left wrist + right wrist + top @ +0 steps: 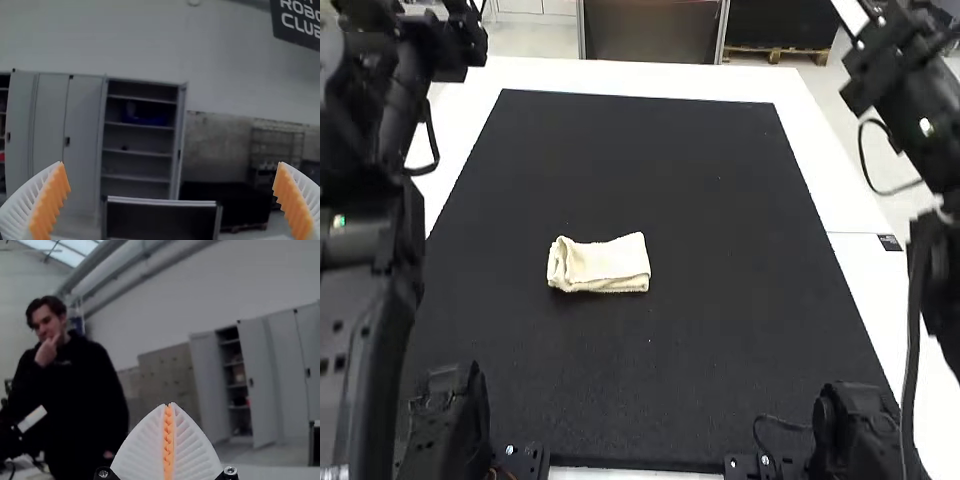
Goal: Fold the towel.
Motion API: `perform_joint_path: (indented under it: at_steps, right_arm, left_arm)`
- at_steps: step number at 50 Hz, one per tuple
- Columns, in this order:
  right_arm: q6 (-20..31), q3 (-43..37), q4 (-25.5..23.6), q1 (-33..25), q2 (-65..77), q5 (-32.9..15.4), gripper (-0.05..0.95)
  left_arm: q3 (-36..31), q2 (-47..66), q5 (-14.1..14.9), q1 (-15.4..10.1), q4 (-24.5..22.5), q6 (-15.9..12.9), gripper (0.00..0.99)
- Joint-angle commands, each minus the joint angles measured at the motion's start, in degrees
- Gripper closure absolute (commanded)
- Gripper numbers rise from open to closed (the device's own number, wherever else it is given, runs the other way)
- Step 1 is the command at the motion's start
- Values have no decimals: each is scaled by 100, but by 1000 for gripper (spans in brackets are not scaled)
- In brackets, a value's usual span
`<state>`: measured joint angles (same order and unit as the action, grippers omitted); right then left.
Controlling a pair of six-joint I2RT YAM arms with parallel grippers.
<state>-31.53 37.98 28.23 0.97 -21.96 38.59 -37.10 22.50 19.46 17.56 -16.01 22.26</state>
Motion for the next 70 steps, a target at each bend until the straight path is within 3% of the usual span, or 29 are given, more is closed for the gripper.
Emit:
perform_joint_path:
  at_steps: [1,9,20,28,37,40,42,46,48,51,53,55,57,60,63,68,70]
  right_arm:
    - [-178,-115,42,-80,596,-62,920]
    - [-213,-300,-133,-80,1299,-141,920]
    - [15,-414,-353,-80,1844,-211,920]
    - [42,-669,-362,-194,2143,-378,920]
    - [50,-897,-529,-361,2160,-361,915]
    - [147,-950,-529,-379,2160,-589,808]
    - [288,-968,-538,-379,2160,-783,677]
    - [912,-1020,-687,-379,2160,-1187,189]
    - [1228,-1126,-670,-379,2160,-1275,-31]
    - [1703,-1275,-617,-379,2169,-1539,-23]
    - [2028,-1425,-599,-379,2169,-2048,-23]
    - [2344,-1618,-555,-379,2169,-2497,-23]
    - [2546,-1846,-546,-379,2169,-2664,-23]
    - [2705,-2101,-546,-379,2169,-2787,-23]
    - [2801,-2356,-520,-379,2169,-2778,-23]
    - [3012,-2936,-54,-379,2169,-2514,-21]
    - [3003,-3156,-10,-379,2169,-2523,-16]
  left_arm:
    - [239,-378,-48,-42,-51,103,43]
    - [493,-1020,-4,-34,45,349,44]
    - [678,-1354,-66,-60,204,393,49]
    - [880,-1855,-268,-464,362,358,51]
    - [1223,-2268,-338,-745,792,-249,49]
    - [1337,-2259,-338,-772,863,-486,46]
    - [1443,-2259,-347,-781,810,-679,39]
    - [1574,-2259,-145,-781,423,-1048,39]
    - [1627,-2259,22,-781,274,-1488,39]
    - [1680,-2268,207,-789,195,-1708,39]
    - [1785,-2268,251,-789,151,-2059,38]
    - [1926,-2259,268,-789,28,-2604,38]
    - [2119,-2259,286,-789,-69,-2920,38]
    - [2436,-2268,295,-789,-403,-2806,33]
    - [2875,-2268,189,-772,-1027,-2437,34]
    - [3508,-2259,-654,-745,-1756,-2428,75]
    - [3622,-2259,-672,-745,-1774,-2428,82]
